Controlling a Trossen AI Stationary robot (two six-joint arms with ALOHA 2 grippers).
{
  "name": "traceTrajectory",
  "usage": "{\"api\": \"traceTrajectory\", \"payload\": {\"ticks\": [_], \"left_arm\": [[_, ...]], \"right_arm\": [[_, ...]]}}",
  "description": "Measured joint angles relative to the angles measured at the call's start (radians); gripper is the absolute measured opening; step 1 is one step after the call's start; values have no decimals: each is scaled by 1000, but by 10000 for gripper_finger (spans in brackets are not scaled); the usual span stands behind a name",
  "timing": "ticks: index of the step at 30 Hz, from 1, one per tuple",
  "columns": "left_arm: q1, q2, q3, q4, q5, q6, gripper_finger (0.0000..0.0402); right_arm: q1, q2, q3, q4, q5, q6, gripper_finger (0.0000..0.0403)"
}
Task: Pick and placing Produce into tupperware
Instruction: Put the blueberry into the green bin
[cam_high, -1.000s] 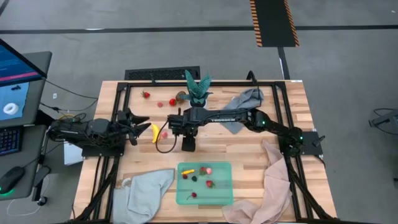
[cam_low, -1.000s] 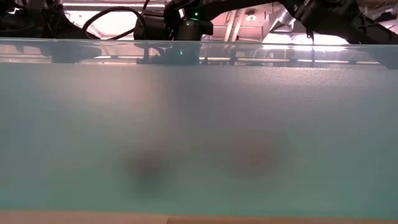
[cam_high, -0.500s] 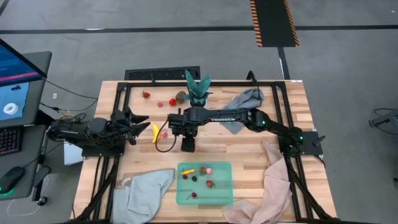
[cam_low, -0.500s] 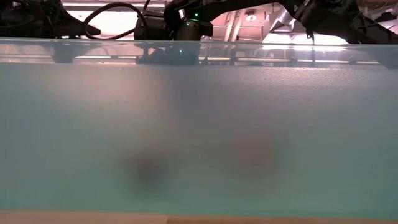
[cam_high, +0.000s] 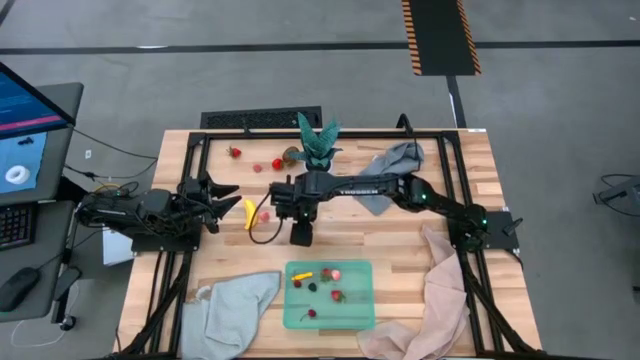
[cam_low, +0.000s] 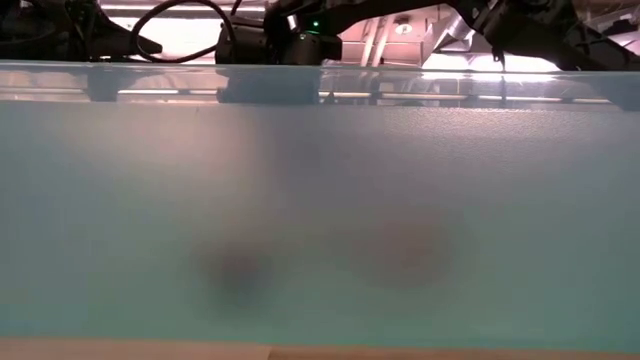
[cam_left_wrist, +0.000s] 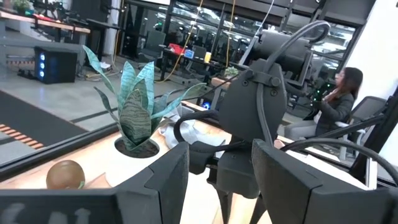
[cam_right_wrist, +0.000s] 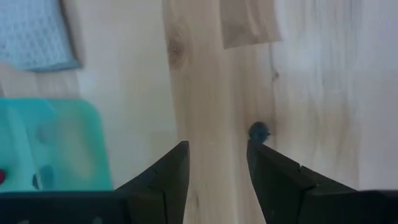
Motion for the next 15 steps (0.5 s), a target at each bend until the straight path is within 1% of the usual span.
{"api": "traceTrajectory", "payload": {"ticks": [6, 10, 12, 15], "left_arm": [[0, 0, 0, 0, 0, 0, 167], [0, 0, 0, 0, 0, -5, 167], [0, 0, 0, 0, 0, -6, 167], [0, 0, 0, 0, -1, -7, 167]], "right_arm": [[-28, 0, 0, 34, -6, -3, 191], [-52, 0, 0, 45, -4, 62, 196], [-58, 17, 3, 59, -6, 72, 199], [-54, 32, -2, 34, -17, 71, 205]]}}
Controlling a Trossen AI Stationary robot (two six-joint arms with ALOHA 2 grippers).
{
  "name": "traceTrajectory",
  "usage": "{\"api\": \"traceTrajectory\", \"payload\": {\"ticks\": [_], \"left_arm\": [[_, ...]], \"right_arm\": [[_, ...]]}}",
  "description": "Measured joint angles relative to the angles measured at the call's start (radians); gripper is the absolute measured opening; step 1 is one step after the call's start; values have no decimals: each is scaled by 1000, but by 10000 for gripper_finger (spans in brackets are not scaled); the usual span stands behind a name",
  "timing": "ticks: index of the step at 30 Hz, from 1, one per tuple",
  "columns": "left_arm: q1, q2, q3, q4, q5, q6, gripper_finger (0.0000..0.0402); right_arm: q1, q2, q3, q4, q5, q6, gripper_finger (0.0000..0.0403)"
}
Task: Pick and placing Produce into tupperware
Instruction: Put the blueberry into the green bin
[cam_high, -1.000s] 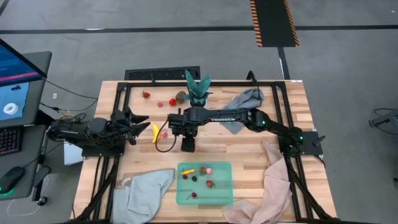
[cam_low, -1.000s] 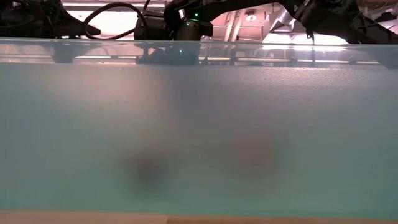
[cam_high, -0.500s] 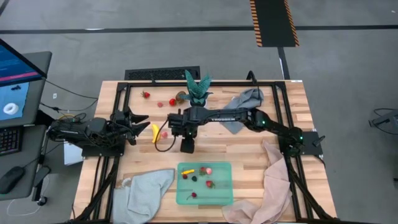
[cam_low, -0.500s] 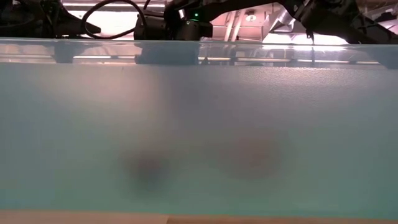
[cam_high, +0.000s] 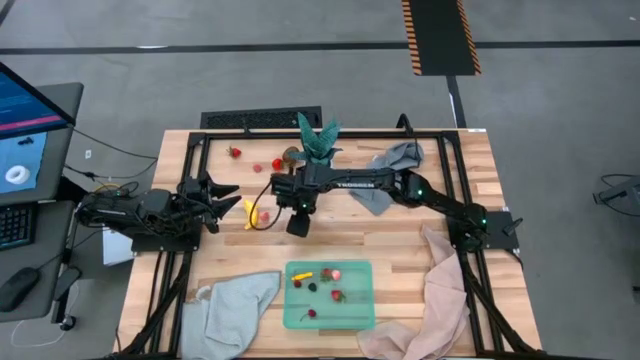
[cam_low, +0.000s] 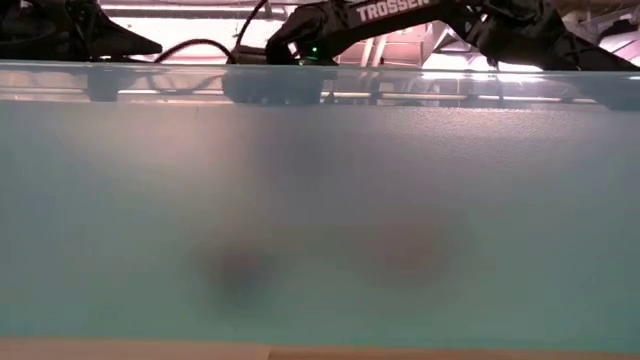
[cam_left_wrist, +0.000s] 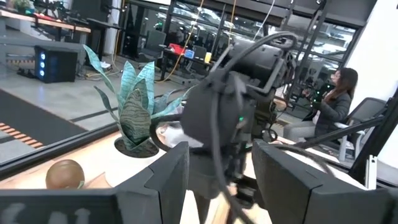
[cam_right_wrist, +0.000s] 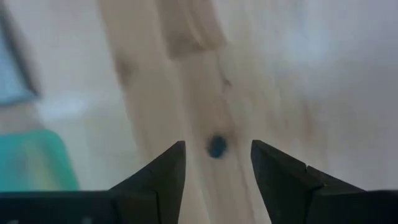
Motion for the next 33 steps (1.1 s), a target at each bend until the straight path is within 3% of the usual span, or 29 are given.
{"api": "traceTrajectory", "payload": {"ticks": [33], "left_arm": [[0, 0, 0, -7, 5, -2, 167]], "right_arm": [[19, 44, 3, -13, 41, 55, 200]]}}
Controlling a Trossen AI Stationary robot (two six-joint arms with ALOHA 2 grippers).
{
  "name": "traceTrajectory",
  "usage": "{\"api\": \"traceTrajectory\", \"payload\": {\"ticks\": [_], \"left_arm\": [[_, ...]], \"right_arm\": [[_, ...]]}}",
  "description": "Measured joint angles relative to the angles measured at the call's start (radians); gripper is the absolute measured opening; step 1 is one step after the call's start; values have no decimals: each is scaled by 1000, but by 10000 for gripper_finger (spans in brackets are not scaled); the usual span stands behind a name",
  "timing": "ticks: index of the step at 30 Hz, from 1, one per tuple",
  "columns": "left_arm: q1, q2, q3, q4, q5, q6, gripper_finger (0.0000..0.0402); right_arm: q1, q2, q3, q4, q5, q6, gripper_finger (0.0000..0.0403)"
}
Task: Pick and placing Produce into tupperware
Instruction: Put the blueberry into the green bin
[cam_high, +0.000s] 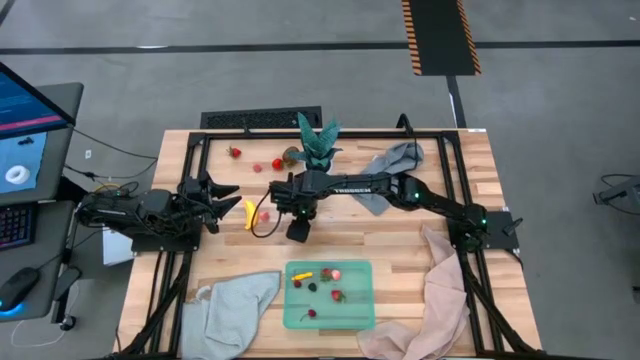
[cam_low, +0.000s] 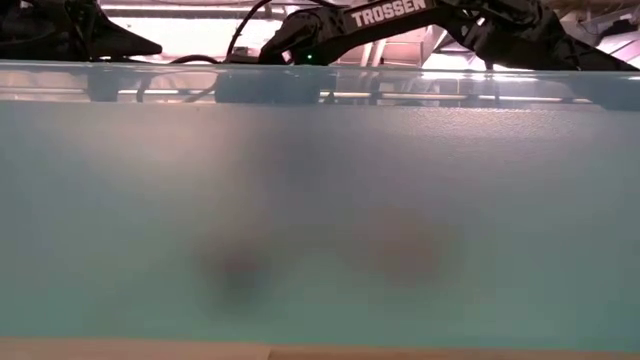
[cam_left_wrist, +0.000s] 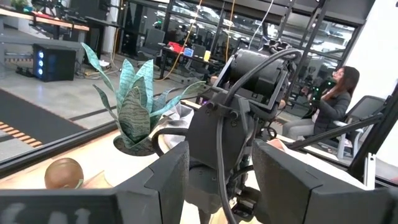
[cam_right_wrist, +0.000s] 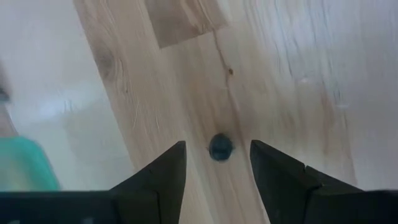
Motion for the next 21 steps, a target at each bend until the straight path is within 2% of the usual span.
{"api": "traceTrajectory", "payload": {"ticks": [12, 21], "left_arm": [[0, 0, 0, 0, 0, 0, 167], [0, 0, 0, -2, 0, 0, 167]], "right_arm": [[-2, 17, 0, -4, -11, -3, 179], [-3, 18, 0, 0, -4, -8, 113]]}}
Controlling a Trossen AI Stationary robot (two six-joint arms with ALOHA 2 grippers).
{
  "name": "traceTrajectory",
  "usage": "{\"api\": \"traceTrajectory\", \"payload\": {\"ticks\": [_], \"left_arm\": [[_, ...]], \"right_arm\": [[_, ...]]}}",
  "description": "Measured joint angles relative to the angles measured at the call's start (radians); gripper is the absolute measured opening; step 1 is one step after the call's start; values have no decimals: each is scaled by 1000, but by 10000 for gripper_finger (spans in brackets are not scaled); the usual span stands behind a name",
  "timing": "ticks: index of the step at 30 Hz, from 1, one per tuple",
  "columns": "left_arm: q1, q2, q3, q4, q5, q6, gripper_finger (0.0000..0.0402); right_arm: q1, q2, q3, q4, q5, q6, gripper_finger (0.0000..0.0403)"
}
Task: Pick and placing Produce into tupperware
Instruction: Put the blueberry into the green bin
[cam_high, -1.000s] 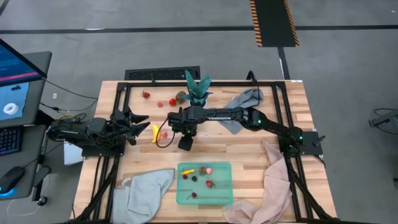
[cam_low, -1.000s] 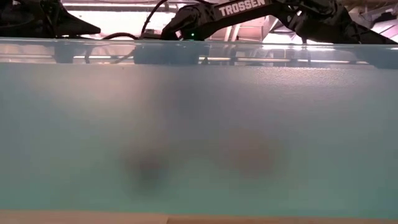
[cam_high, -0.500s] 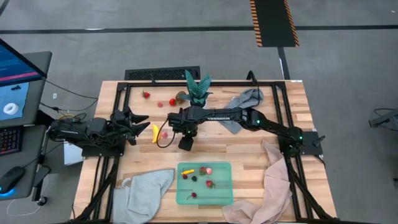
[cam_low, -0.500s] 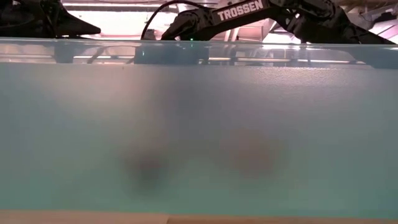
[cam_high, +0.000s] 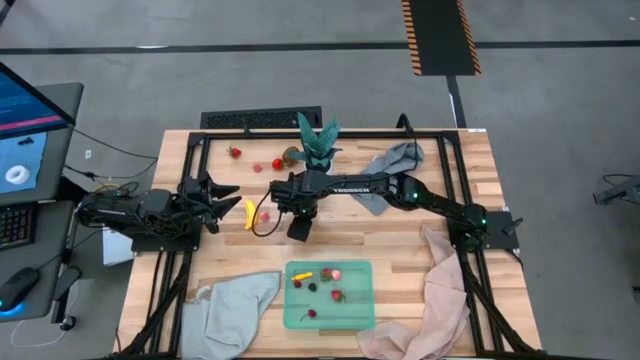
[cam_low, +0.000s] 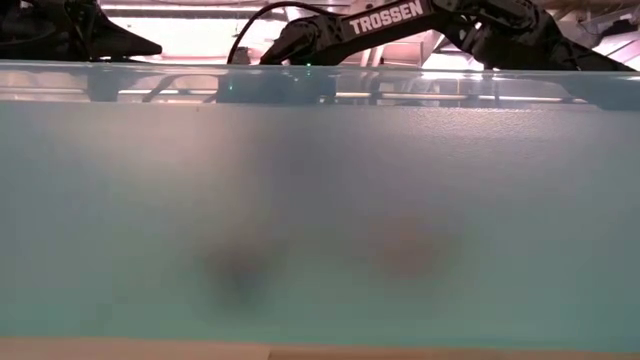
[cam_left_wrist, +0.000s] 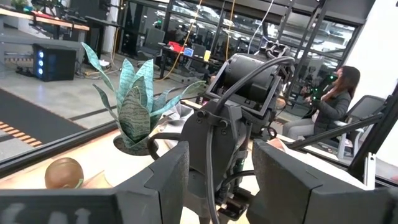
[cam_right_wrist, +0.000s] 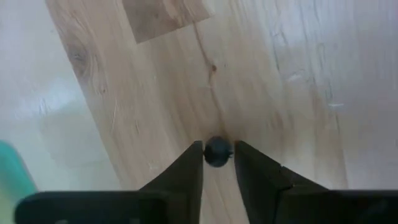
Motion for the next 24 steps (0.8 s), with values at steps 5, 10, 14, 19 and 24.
{"api": "traceTrajectory", "payload": {"ticks": [5, 10, 14, 19, 24], "left_arm": [[0, 0, 0, 0, 0, 0, 167], [0, 0, 0, 4, 0, 0, 167], [0, 0, 0, 14, 0, 1, 167], [0, 0, 0, 16, 0, 2, 167], [0, 0, 0, 10, 0, 3, 167]], "right_arm": [[0, 1, 0, 3, 0, -1, 78], [1, 1, 0, 13, 5, -9, 71], [2, 6, 21, 13, 3, -10, 73], [6, -14, 22, 16, 0, -12, 73], [21, -42, 22, 15, 4, -11, 73]]}}
